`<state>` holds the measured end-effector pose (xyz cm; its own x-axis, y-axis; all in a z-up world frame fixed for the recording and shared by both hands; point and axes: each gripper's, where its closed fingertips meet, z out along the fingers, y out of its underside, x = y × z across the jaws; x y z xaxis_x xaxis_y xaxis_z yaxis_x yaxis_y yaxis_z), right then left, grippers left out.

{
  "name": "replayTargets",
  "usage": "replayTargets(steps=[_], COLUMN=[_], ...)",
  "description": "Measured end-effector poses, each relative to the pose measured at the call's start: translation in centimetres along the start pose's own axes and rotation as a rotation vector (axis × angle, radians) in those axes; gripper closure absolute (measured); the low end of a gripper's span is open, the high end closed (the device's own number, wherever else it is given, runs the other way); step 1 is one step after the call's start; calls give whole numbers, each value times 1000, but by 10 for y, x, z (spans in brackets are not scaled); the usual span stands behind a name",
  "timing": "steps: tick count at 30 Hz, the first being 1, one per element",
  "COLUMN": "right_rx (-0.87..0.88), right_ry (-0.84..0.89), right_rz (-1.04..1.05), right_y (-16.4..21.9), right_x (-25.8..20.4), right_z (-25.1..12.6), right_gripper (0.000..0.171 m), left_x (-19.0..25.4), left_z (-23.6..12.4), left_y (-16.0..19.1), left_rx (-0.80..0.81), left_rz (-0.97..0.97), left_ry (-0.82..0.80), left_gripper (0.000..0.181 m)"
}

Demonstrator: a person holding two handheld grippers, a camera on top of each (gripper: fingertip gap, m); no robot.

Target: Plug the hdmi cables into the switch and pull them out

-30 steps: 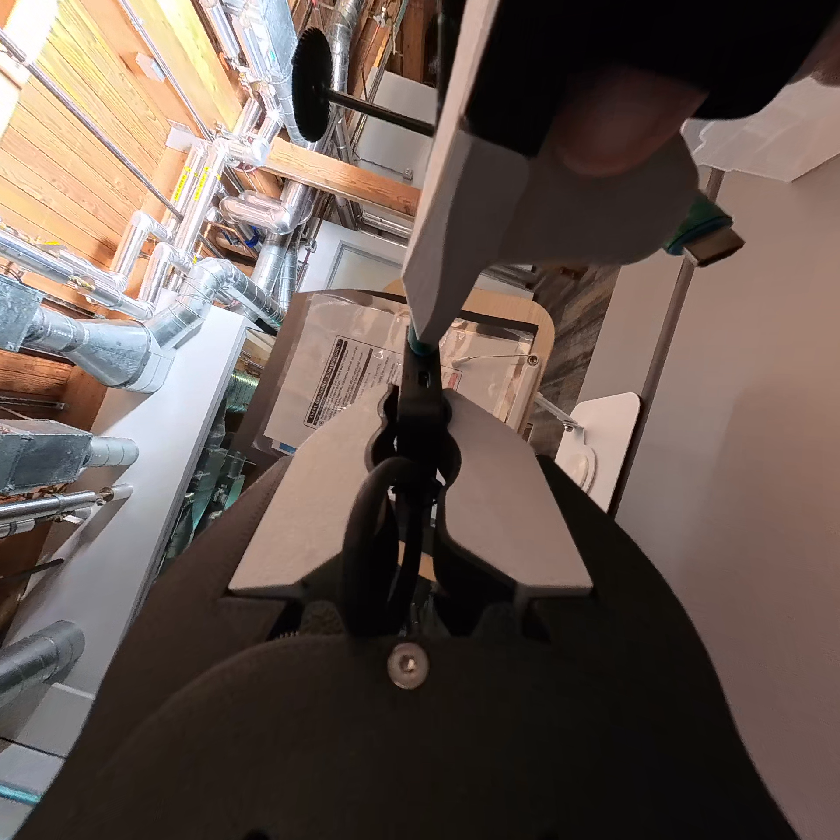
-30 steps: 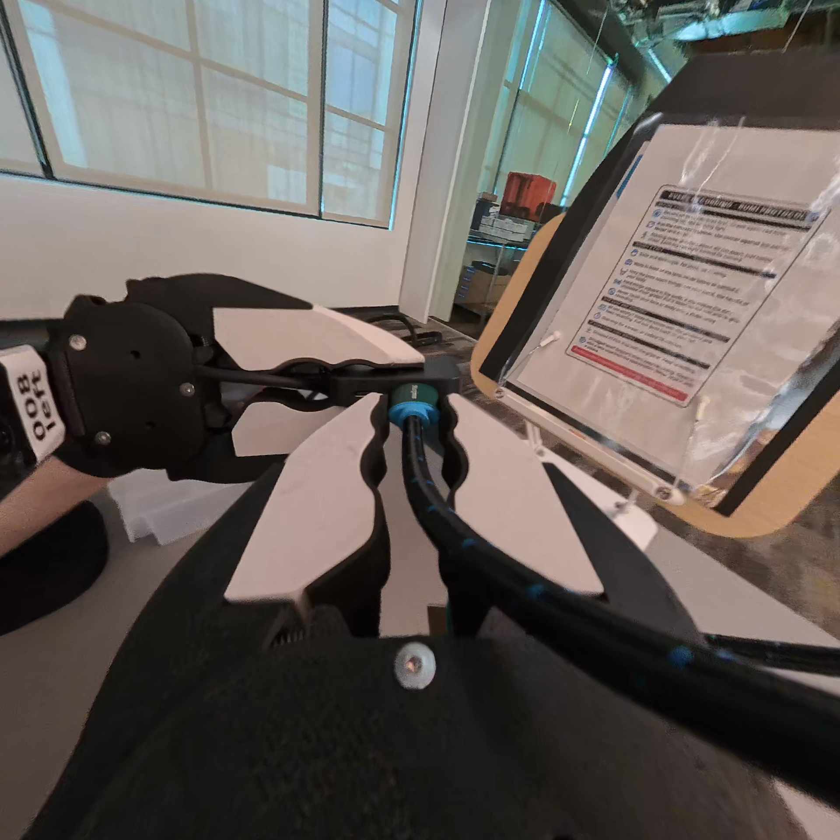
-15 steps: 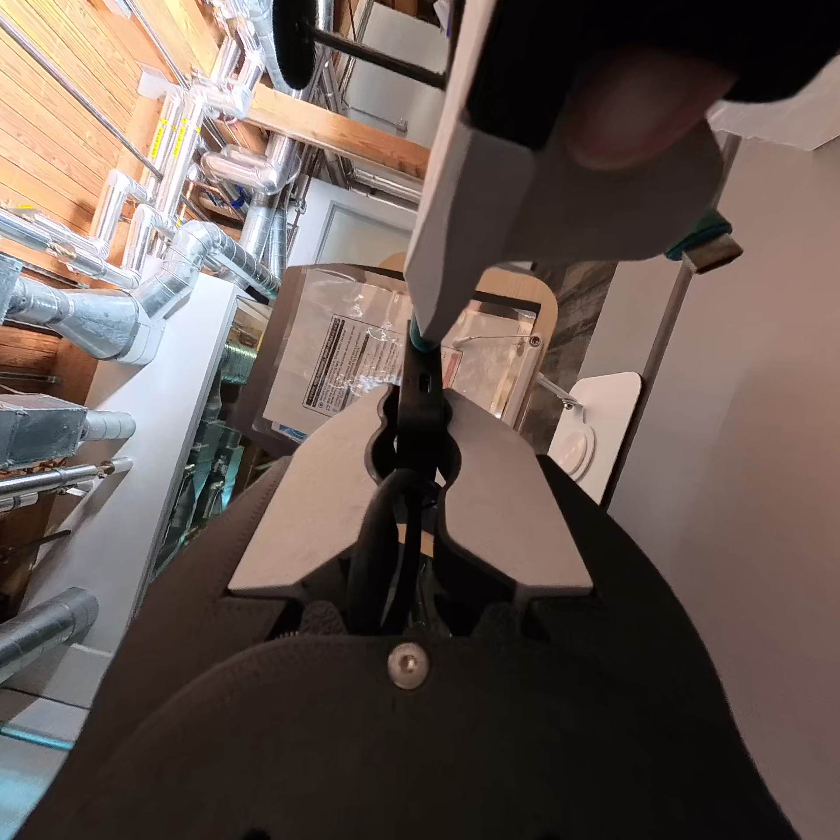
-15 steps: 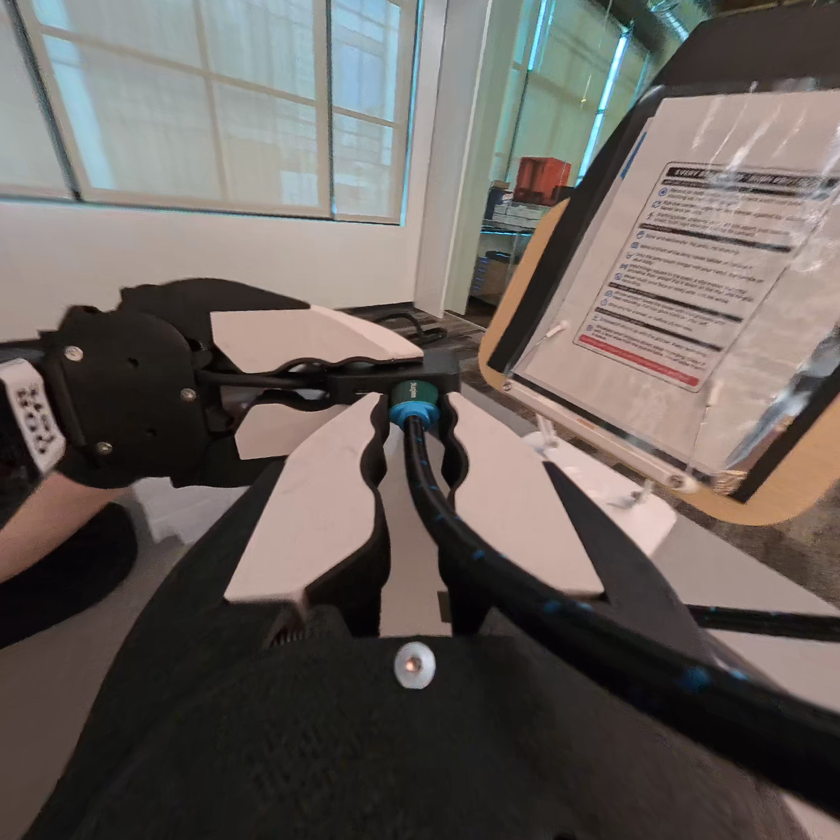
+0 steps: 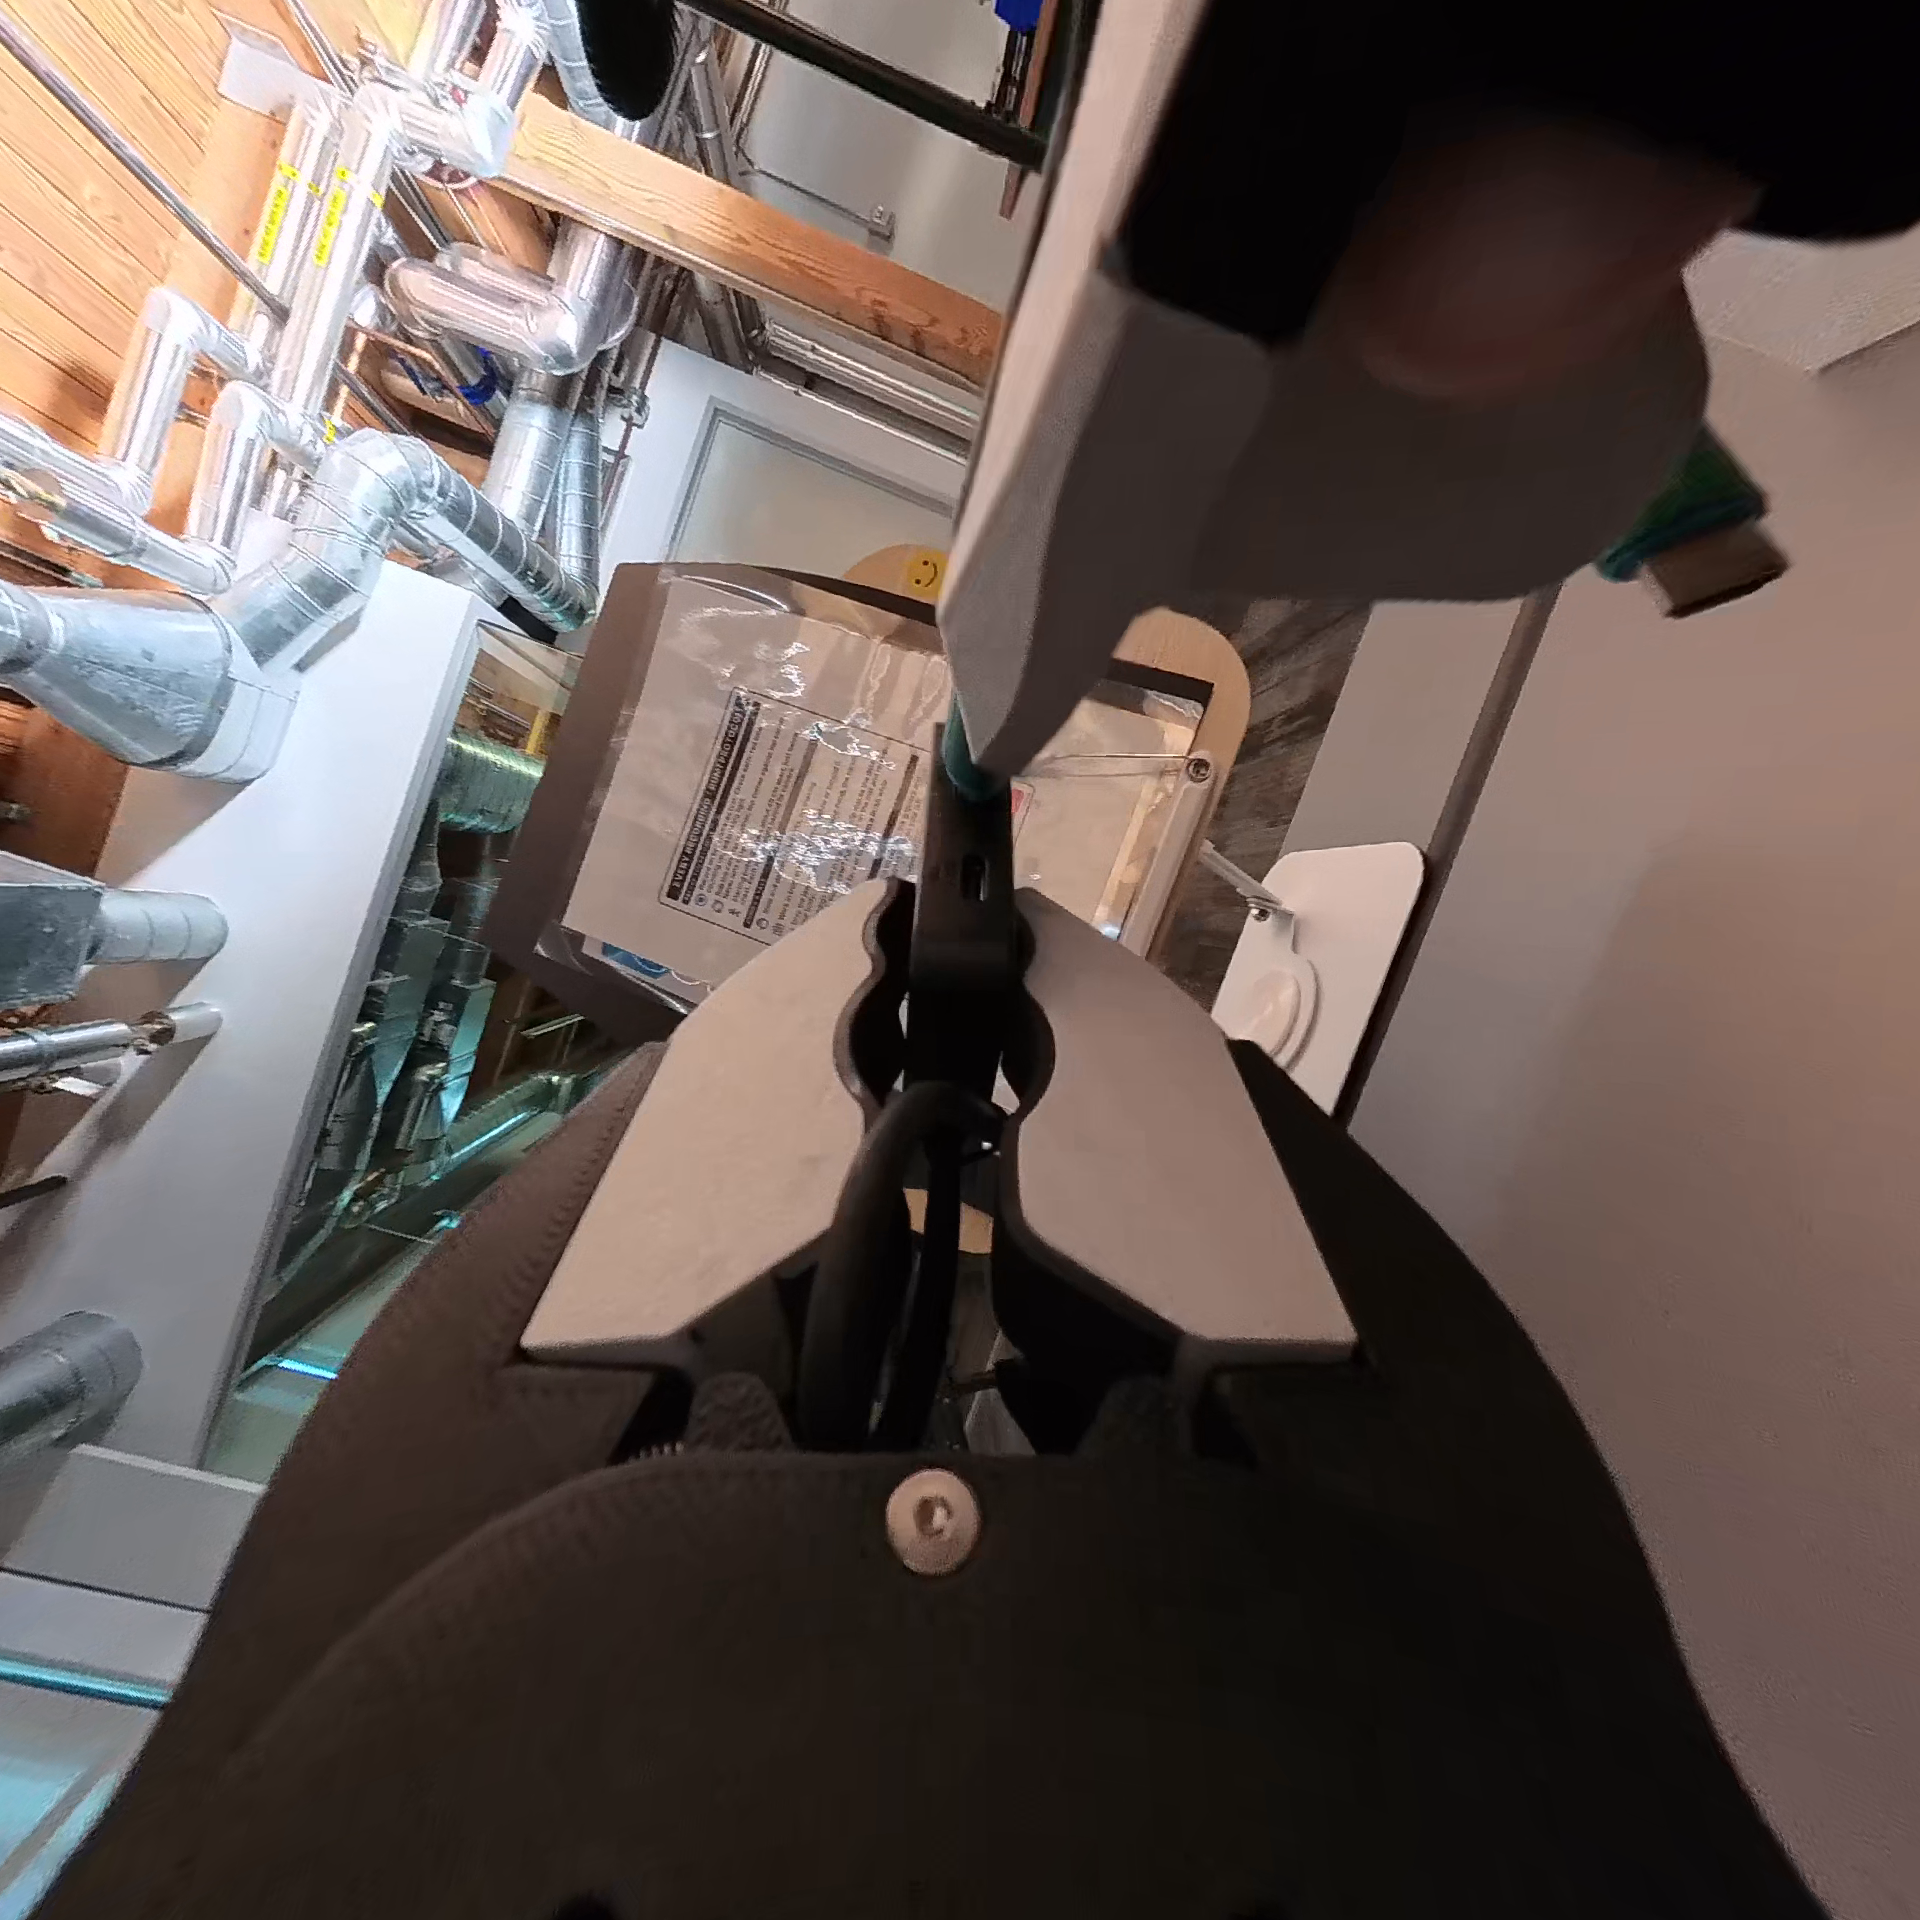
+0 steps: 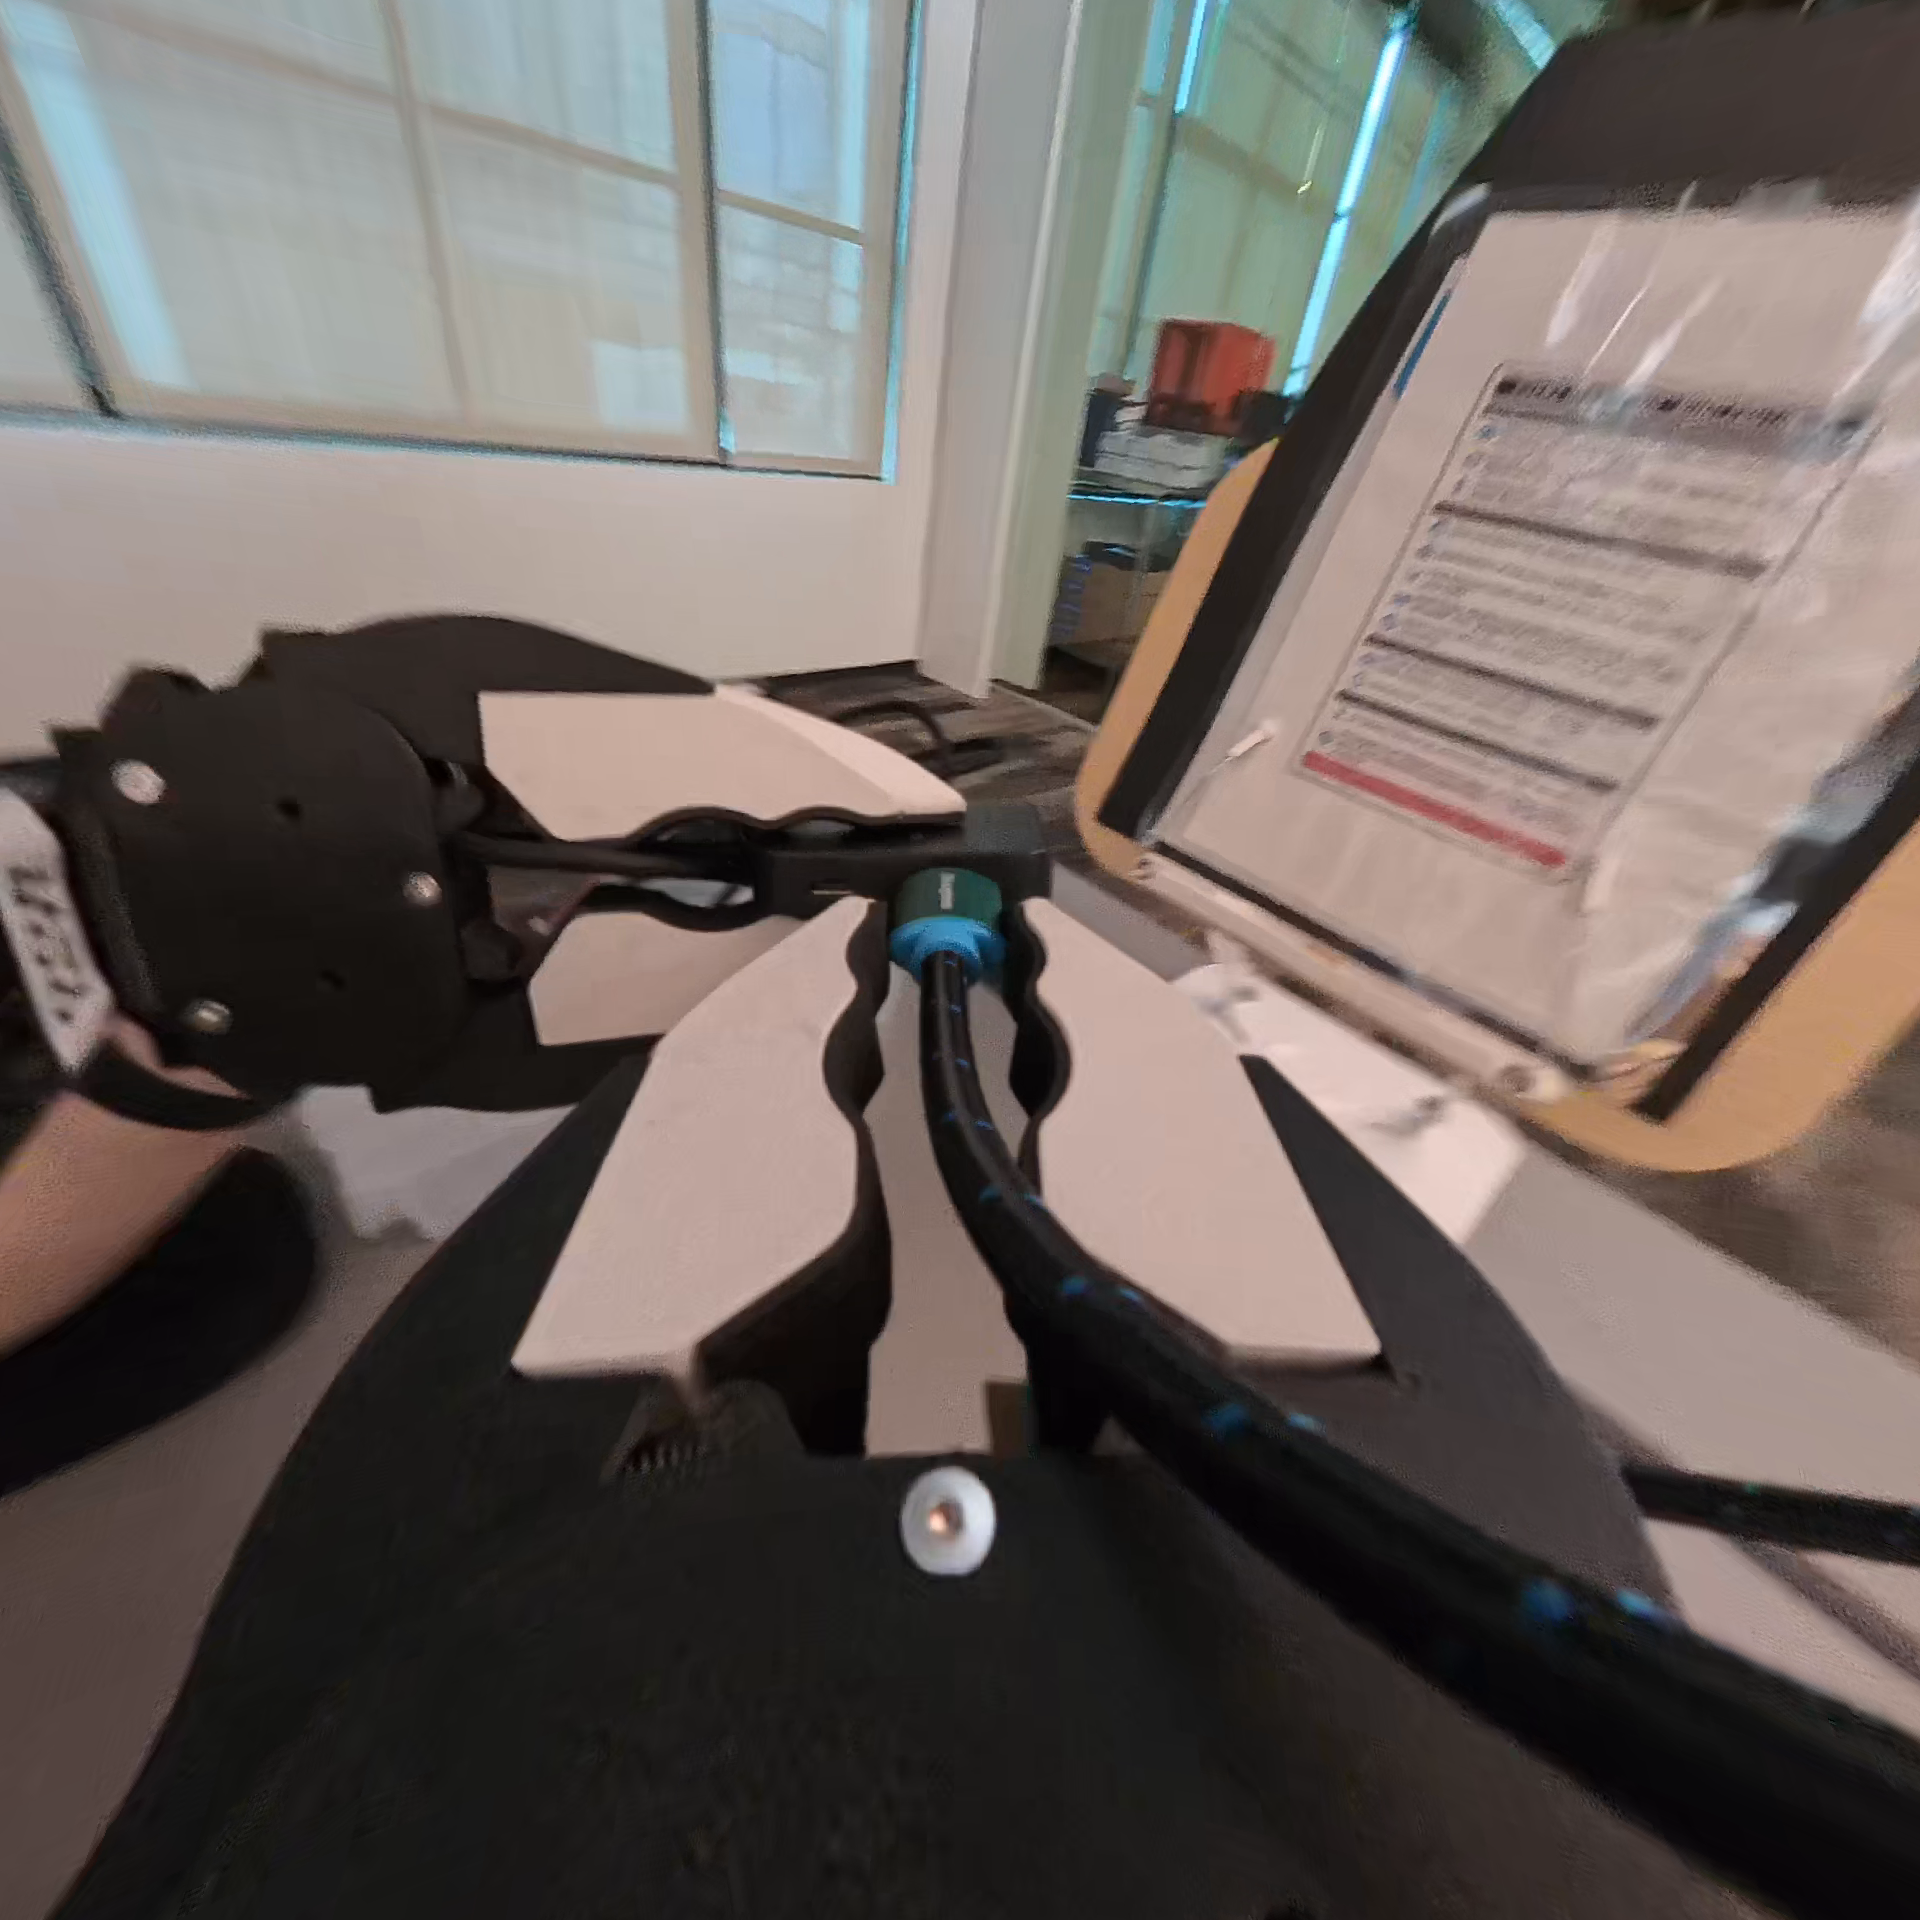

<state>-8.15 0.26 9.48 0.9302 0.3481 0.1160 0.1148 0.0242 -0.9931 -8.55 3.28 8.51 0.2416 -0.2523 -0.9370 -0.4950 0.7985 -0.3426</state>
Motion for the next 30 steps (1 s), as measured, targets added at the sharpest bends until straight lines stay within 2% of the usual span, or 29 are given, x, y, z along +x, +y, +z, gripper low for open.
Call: replayTargets(steps=[2, 4, 5, 6, 8, 12, 15, 18, 22, 25, 28, 30], right_rx=[-3, 49, 50, 54, -7, 46, 56, 41, 52, -63, -314, -412], right_ry=[-70, -29, 3, 11, -30, -59, -79, 2, 38, 32, 22, 110], right_rz=[109, 47, 9, -7, 20, 116, 182, 167, 211, 243, 330, 405], right_y=[2, -12, -19, -26, -30, -43, -45, -44, -42, -20, 29, 60], right_x=[2, 14, 21, 26, 31, 54, 66, 89, 110, 121, 130, 149], right_z=[-1, -15, -25, -34, -48, -73, -89, -106, -124, -134, -153, -168], right_gripper=[148, 149, 149, 150, 149, 150, 149, 150, 149, 149, 149, 149], left_x=[-1, -16, -19, -24, -46, -71, -68, -63, -52, -45, -42, -40], left_z=[1, 7, 5, 2, -10, -28, -34, -35, -31, -28, -28, -28], left_y=[5, 71, 91, 95, 91, 63, 46, 35, 30, 32, 29, 27], left_rx=[-48, -384, -410, -346, -247, -77, -8, 30, 22, 0, 4, 7], left_rz=[-10, 20, -19, -79, -220, -451, -497, -512, -490, -459, -459, -456], left_ry=[7, -26, 3, 23, -1, 10, 60, 97, 144, 154, 173, 182], left_gripper=[167, 165, 166, 166, 166, 166, 166, 166, 166, 166, 166, 166])
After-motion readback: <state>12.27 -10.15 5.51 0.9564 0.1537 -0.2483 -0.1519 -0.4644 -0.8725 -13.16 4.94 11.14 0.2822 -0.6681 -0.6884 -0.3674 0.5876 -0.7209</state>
